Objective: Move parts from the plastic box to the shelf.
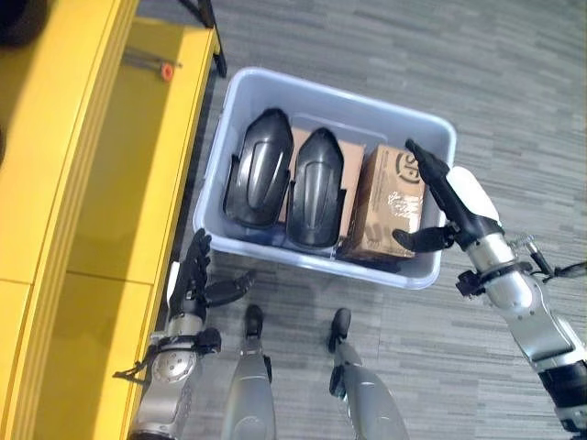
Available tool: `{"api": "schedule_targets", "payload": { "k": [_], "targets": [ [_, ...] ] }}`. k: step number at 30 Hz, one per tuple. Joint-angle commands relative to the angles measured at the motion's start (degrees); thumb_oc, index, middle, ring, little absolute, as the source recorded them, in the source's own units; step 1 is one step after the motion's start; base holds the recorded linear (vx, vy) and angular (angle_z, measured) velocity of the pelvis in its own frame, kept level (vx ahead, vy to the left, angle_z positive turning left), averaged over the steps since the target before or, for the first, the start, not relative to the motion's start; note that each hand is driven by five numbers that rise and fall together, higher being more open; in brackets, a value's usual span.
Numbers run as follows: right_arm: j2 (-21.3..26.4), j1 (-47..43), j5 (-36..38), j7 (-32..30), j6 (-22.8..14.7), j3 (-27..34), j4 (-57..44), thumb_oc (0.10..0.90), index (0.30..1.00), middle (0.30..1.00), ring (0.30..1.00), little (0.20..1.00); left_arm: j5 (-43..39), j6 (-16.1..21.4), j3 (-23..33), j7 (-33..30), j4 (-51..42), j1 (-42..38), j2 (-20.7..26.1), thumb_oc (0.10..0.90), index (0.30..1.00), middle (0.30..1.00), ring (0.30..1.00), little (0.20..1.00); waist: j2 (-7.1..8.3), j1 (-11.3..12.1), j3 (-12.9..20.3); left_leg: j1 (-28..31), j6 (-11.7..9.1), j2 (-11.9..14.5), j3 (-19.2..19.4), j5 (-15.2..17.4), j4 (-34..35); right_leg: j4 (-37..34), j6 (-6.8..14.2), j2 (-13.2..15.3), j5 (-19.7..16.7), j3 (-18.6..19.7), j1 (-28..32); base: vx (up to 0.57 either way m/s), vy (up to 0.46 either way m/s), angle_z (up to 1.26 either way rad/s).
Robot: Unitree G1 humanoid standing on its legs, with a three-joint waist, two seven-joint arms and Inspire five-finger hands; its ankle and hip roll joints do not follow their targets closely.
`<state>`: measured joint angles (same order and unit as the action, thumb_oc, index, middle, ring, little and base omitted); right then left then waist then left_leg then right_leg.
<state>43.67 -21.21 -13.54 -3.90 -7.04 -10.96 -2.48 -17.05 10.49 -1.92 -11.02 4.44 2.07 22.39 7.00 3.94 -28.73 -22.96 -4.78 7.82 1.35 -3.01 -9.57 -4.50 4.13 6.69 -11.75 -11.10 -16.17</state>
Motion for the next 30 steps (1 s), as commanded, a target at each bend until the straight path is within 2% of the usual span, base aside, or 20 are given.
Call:
{"api": "schedule_targets", "payload": {
  "k": [1, 11, 23, 30],
  "targets": [
    [2.73, -6.35, -1.48, -2.69, -0.93, -0.93, -2.95, 0.9, 1.0, 1.0, 1.0, 1.0, 1.31, -0.62, -1.51, -1.6, 0.12, 1.44, 2.45, 0.9, 1.0, 1.0, 1.0, 1.0, 0.31, 0.13, 3.5, -1.02, -0.99, 3.72, 1.45, -0.96, 1.49, 9.97, 6.34, 6.49, 10.29, 1.49, 3.35, 0.0, 0.0, 0.0],
    [-3.01, -19.2, -5.18, -4.81, 2.05, -9.22, 4.44, 0.9, 1.0, 1.0, 1.0, 1.0, 1.42, -0.89, -3.64, -5.18, 1.36, -4.48, 2.03, 0.9, 1.0, 1.0, 1.0, 1.0, 0.0, 0.99, -1.06, -5.27, -0.94, 3.92, 0.71, -0.76, -0.46, 12.01, 5.33, 5.72, 11.0, 1.57, -0.69, -0.04, -0.016, -0.01],
    [-8.98, -24.57, -6.08, -7.36, 3.34, -11.57, 7.71, 0.9, 1.0, 1.0, 1.0, 1.0, 1.24, -1.09, -4.57, -7.25, 1.49, -6.19, 1.27, 0.9, 1.0, 1.0, 1.0, 1.0, -0.09, 0.73, -1.06, -9.75, -0.44, 3.06, 0.06, -0.37, -1.35, 12.36, 5.14, 5.66, 10.87, 1.48, -4.38, 0.0, 0.0, 0.0],
    [-12.31, -25.54, -6.85, -9.74, 3.92, -10.36, 7.97, 0.9, 1.0, 1.0, 1.0, 1.0, 1.54, -0.92, -3.8, -8.66, 0.15, -5.69, 1.37, 0.9, 1.0, 1.0, 1.0, 1.0, -0.14, 1.18, -1.06, -12.11, 0.0, 2.99, -1.1, 0.19, -2.05, 13.15, 4.8, 4.94, 11.39, 1.22, -6.29, 0.03, -0.021, 0.01]
  ]
}}
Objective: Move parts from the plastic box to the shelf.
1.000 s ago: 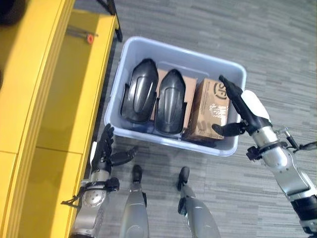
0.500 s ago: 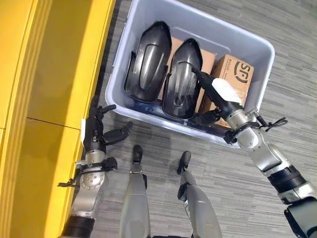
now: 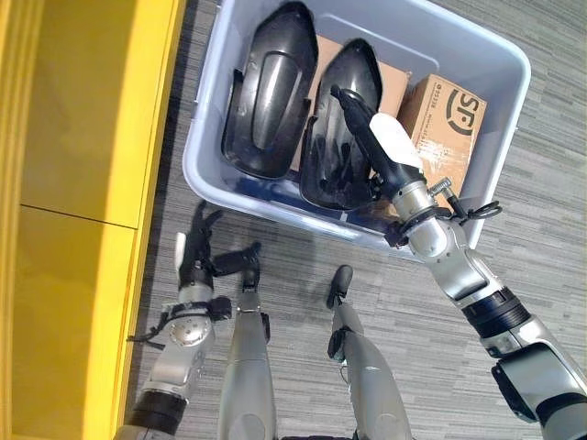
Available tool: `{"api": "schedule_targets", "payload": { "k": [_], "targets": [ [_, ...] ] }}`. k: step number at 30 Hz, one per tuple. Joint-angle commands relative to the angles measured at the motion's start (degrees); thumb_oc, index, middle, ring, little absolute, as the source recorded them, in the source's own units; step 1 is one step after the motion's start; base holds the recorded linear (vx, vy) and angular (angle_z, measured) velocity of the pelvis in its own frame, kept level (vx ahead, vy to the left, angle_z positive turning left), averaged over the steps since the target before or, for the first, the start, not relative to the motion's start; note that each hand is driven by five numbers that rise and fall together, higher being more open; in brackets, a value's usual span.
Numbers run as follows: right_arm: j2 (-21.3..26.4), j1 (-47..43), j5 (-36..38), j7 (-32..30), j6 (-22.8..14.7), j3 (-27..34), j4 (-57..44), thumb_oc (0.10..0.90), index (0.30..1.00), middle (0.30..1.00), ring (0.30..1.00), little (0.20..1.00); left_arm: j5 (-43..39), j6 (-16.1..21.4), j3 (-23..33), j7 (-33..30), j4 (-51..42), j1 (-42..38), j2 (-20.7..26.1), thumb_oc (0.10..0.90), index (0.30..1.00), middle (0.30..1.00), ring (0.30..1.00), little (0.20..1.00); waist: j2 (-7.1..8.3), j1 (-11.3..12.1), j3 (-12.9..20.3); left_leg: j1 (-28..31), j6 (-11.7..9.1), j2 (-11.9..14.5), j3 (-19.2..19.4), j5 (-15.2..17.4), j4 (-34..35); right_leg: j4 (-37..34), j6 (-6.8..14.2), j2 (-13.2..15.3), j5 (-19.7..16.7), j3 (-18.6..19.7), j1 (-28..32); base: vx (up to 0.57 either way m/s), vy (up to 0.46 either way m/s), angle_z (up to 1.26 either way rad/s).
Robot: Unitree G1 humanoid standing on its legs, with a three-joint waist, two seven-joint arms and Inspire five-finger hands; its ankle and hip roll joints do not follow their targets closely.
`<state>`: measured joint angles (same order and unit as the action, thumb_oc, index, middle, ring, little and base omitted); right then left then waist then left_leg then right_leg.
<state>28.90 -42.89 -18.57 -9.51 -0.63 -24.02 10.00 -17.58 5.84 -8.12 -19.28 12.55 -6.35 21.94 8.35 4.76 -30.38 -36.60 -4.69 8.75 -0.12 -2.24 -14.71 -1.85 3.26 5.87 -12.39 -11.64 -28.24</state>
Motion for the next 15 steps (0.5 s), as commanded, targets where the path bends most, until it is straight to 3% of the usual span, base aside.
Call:
{"api": "schedule_targets", "payload": {
  "k": [1, 15],
  "targets": [
    [1.9, -3.54, -2.13, -4.6, -2.24, 2.94, -4.29, 0.9, 1.0, 1.0, 1.0, 1.0, 2.31, 3.65, 2.44, -0.83, -7.95, 2.69, 1.71, 0.9, 1.0, 1.0, 1.0, 1.0, -1.76, 0.3, 0.58, 0.7, 0.01, 1.9, -0.06, -0.35, 2.7, 10.74, 5.59, 5.75, 12.49, 1.63, 5.3, 0.0, 0.0, 0.0],
    [0.41, -3.34, -1.96, -5.17, -1.23, 2.03, 0.4, 0.9, 1.0, 1.0, 1.0, 1.0, 2.36, 3.76, 1.85, -1.69, -7.99, 2.08, 1.29, 0.9, 1.0, 1.0, 1.0, 1.0, -2.4, 0.17, 0.58, -1.24, 0.15, 1.16, -0.5, 0.42, 1.82, 11.24, 5.53, 6.05, 12.95, 1.36, 3.95, 0.0, 0.001, 0.0]
  ]
}}
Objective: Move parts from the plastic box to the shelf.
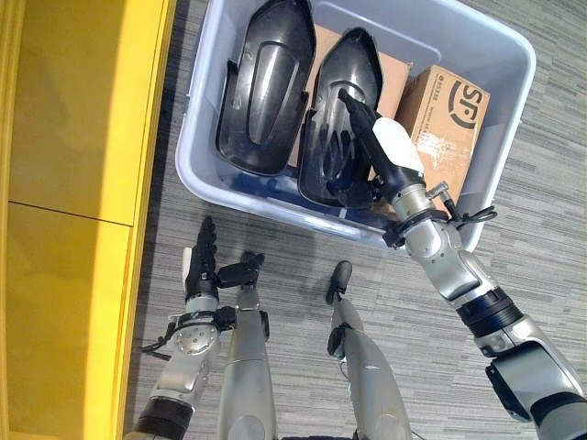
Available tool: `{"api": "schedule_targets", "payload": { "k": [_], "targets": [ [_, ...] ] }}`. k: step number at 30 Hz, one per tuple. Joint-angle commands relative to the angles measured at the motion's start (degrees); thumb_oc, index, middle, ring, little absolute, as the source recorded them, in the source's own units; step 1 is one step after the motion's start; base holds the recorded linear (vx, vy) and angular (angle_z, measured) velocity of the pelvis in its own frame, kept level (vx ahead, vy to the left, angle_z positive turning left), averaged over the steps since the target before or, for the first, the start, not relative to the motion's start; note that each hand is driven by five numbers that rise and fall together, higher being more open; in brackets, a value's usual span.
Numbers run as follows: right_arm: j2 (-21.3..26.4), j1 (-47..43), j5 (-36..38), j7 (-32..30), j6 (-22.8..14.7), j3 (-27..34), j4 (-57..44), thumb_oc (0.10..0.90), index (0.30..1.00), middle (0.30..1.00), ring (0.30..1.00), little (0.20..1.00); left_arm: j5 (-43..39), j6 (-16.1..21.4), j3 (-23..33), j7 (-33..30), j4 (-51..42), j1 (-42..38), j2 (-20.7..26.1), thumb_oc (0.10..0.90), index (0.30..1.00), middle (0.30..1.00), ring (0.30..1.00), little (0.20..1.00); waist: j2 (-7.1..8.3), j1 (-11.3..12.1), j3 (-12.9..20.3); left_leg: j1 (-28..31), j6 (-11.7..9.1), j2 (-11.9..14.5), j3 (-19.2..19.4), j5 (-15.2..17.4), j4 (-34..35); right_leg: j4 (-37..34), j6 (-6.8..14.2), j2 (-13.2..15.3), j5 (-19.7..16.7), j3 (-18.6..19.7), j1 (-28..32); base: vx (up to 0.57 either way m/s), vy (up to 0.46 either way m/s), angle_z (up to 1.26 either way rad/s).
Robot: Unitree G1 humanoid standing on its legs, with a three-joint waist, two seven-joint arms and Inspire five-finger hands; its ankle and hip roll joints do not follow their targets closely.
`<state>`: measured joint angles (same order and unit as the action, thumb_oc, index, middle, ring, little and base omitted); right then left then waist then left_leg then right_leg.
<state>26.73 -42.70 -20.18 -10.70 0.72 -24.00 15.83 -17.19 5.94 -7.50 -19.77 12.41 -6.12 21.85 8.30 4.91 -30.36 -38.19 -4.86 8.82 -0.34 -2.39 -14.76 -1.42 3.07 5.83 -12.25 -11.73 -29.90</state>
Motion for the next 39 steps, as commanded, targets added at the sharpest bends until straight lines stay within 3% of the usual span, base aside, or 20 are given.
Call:
{"api": "schedule_targets", "payload": {
  "k": [1, 11, 23, 33, 39],
  "targets": [
    [2.45, -3.9, -0.21, -3.94, -2.52, 1.8, -4.96, 0.9, 1.0, 1.0, 1.0, 1.0, 2.09, 3.72, 1.13, -1.24, -7.87, 1.72, 1.45, 0.9, 1.0, 1.0, 1.0, 1.0, -2.4, 0.09, 0.57, 0.24, 0.34, 1.05, -0.3, 0.55, 1.89, 10.76, 5.71, 6.07, 12.82, 1.39, 5.56, 0.0, 0.0, 0.0],
    [2.87, -9.9, 1.93, -3.59, -1.68, -1.4, 2.74, 0.9, 1.0, 1.0, 1.0, 1.0, 1.08, 4.26, 0.51, -1.05, -7.83, 1.69, 1.82, 0.9, 1.0, 1.0, 1.0, 1.0, -2.77, 0.77, 0.57, -1.31, 0.36, 0.76, -1.0, 0.31, 1.85, 11.09, 5.65, 5.95, 13.03, 1.16, 4.42, 0.0, 0.0, 0.0],
    [5.96, -29.71, 9.27, -4.24, -0.79, -11.08, 24.09, 0.9, 1.0, 1.0, 1.0, 1.0, -2.4, 6.41, -1.37, 0.05, -8.62, 1.08, 4.04, 0.9, 1.0, 1.0, 1.0, 1.0, -2.96, 3.26, 0.57, -3.51, 0.24, 0.22, -2.32, -0.22, 1.96, 11.97, 5.53, 5.64, 13.15, 0.14, 2.54, 0.01, -0.002, 0.06],
    [7.86, -37.05, 10.22, -5.74, -0.75, -14.29, 24.22, 0.9, 1.0, 1.0, 1.0, 1.0, -3.4, 6.59, -1.33, -0.26, -8.65, 0.45, 4.68, 0.9, 1.0, 1.0, 1.0, 1.0, -2.08, 3.03, 0.57, -3.26, 0.18, 0.04, -2.5, -0.22, 2.16, 12.27, 5.4, 5.41, 13.25, 0.04, 2.53, 0.0, 0.002, 0.01],
    [11.0, -32.36, 5.03, -6.51, 0.22, -10.32, 11.54, 0.9, 1.0, 1.0, 1.0, 1.0, -2.48, 5.49, -0.26, -0.99, -8.41, 0.31, 4.41, 0.9, 1.0, 1.0, 1.0, 1.0, -1.47, 1.72, 0.57, -2.75, 0.16, 0.23, -2.33, 0.16, 1.84, 12.45, 5.35, 5.3, 13.59, 0.38, 2.77, 0.0, 0.0, 0.0]
  ]
}}
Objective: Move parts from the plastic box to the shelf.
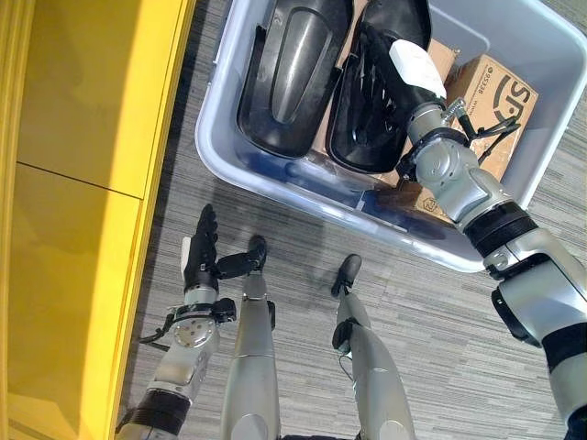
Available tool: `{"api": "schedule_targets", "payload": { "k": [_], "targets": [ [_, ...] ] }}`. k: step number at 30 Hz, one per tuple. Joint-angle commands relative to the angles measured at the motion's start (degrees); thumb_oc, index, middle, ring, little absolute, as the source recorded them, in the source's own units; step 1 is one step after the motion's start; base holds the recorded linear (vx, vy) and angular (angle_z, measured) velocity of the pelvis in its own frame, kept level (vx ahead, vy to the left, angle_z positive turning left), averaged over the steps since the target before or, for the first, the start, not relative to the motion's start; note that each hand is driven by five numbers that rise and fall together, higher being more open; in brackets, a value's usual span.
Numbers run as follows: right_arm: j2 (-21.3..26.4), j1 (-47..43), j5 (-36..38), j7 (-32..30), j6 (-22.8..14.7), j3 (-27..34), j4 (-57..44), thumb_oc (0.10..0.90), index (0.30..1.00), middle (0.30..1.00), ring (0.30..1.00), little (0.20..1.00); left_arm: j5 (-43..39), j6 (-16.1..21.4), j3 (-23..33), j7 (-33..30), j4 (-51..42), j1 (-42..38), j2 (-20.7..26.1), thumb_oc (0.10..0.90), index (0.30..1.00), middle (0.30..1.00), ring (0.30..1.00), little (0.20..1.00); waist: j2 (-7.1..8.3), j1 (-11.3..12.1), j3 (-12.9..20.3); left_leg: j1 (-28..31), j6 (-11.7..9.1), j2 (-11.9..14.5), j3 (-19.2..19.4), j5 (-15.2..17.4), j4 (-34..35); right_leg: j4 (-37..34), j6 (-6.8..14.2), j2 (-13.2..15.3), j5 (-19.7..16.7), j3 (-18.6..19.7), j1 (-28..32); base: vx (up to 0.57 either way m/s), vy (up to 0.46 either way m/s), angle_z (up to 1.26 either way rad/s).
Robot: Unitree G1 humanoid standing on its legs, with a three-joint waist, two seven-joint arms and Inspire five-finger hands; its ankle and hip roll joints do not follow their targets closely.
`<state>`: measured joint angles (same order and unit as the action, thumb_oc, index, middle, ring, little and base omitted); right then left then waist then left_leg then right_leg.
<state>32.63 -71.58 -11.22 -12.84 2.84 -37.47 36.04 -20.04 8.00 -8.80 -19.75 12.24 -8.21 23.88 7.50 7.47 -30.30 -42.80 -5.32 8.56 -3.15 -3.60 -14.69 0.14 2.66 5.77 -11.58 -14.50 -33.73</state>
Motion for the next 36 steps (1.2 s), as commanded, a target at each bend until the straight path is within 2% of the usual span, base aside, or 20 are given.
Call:
{"api": "schedule_targets", "payload": {
  "k": [1, 2, 3, 5, 6, 10, 14, 17, 24, 36],
  "targets": [
    [5.78, -2.19, -5.06, -4.68, -1.96, 4.54, -11.06, 0.9, 1.0, 1.0, 1.0, 1.0, 0.64, 3.31, 1.36, -1.12, -8.22, 2.42, 2.16, 0.9, 1.0, 1.0, 1.0, 1.0, -0.57, -1.2, 0.51, 1.96, 0.64, 0.53, 0.56, 1.43, 1.74, 10.84, 5.78, 5.3, 12.87, 3.25, 6.63, 0.0, 0.0, 0.0],
    [6.46, -0.95, -6.31, -4.63, -1.86, 5.87, -13.6, 0.9, 1.0, 1.0, 1.0, 1.0, 0.88, 3.12, 1.65, -1.18, -8.2, 2.4, 2.13, 0.9, 1.0, 1.0, 1.0, 1.0, -0.5, -1.38, 0.51, 2.12, 0.66, 0.54, 0.64, 1.49, 1.78, 10.77, 5.82, 5.3, 12.91, 3.27, 6.75, 0.0, 0.0, 0.0],
    [8.44, 2.27, -10.73, -4.76, -1.42, 8.93, -20.03, 0.9, 1.0, 1.0, 1.0, 1.0, 1.64, 2.52, 2.46, -1.65, -8.28, 2.66, 2.07, 0.9, 1.0, 1.0, 1.0, 1.0, -0.27, -1.94, 0.51, 2.29, 0.68, 0.59, 0.71, 1.6, 1.8, 10.68, 5.84, 5.31, 12.92, 3.3, 6.88, 0.0, 0.0, 0.0],
    [9.08, 3.84, -12.35, -4.41, -1.73, 10.31, -23.06, 0.9, 1.0, 1.0, 1.0, 1.0, 2.12, 2.26, 2.74, -1.69, -8.43, 2.61, 2.12, 0.9, 1.0, 1.0, 1.0, 1.0, -0.16, -2.11, 0.51, 1.99, 0.8, 0.57, 0.68, 1.22, 1.86, 10.65, 5.85, 5.33, 12.65, 3.33, 6.63, 0.0, 0.0, 0.0],
    [8.06, 7.43, -12.45, -4.66, -2.31, 13.82, -27.71, 0.9, 1.0, 1.0, 1.0, 1.0, 2.63, 1.94, 3.14, -1.9, -8.61, 2.86, 1.61, 0.9, 1.0, 1.0, 1.0, 1.0, -0.21, -2.78, 0.51, 1.9, 0.91, 0.6, 0.7, 1.28, 1.79, 10.72, 5.8, 5.3, 12.65, 3.54, 6.45, 0.0, 0.0, 0.0],
    [6.47, 17.28, -13.97, -3.43, -3.53, 19.82, -36.77, 0.9, 1.0, 1.0, 1.0, 1.0, 3.86, 0.96, 3.83, -1.75, -9.22, 4.14, 1.37, 0.9, 1.0, 1.0, 1.0, 1.0, 0.03, -3.42, 0.51, 2.12, 0.96, 0.74, 0.99, 1.88, 1.29, 10.83, 5.82, 5.31, 13.1, 3.78, 6.66, -0.01, 0.003, -0.01],
    [5.68, 20.87, -15.66, -3.64, -3.29, 21.9, -38.82, 0.9, 1.0, 1.0, 1.0, 1.0, 4.49, 0.71, 4.21, -2.04, -9.6, 4.39, 1.37, 0.9, 1.0, 1.0, 1.0, 1.0, 0.13, -3.68, 0.51, 1.63, 1.09, 0.76, 1.0, 1.52, 1.2, 10.78, 5.79, 5.3, 12.79, 3.87, 6.27, -0.01, -0.002, -0.06],
    [3.01, 25.92, -16.62, -3.35, -3.69, 23.82, -41.64, 0.9, 1.0, 1.0, 1.0, 1.0, 5.26, 0.14, 4.51, -2.45, -9.95, 5.14, 1.02, 0.9, 1.0, 1.0, 1.0, 1.0, 0.22, -4.09, 0.51, 1.98, 1.1, 0.77, 1.06, 1.97, 1.03, 11.02, 5.85, 5.2, 13.14, 4.02, 6.53, 0.0, -0.001, -0.01],
    [-1.75, 29.99, -15.03, -2.74, -4.32, 22.38, -41.23, 0.9, 1.0, 1.0, 1.0, 1.0, 5.81, -0.3, 4.31, -2.68, -9.66, 5.71, 0.48, 0.9, 1.0, 1.0, 1.0, 1.0, 0.14, -4.21, 0.51, 1.89, 1.19, 0.67, 1.2, 1.87, 1.17, 10.71, 5.94, 5.14, 13.08, 3.85, 6.7, 0.0, 0.0, 0.0],
    [-5.07, 30.57, -15.92, -2.91, -4.78, 19.78, -42.07, 0.9, 1.0, 1.0, 1.0, 1.0, 6.22, -0.5, 4.1, -3.86, -9.78, 6.09, 0.19, 0.9, 1.0, 1.0, 1.0, 1.0, 0.27, -4.07, 0.51, 2.14, 1.18, 0.61, 1.21, 1.89, 1.4, 10.32, 5.96, 5.16, 13.1, 3.78, 7.14, 0.0, 0.0, 0.0]
  ]
}}
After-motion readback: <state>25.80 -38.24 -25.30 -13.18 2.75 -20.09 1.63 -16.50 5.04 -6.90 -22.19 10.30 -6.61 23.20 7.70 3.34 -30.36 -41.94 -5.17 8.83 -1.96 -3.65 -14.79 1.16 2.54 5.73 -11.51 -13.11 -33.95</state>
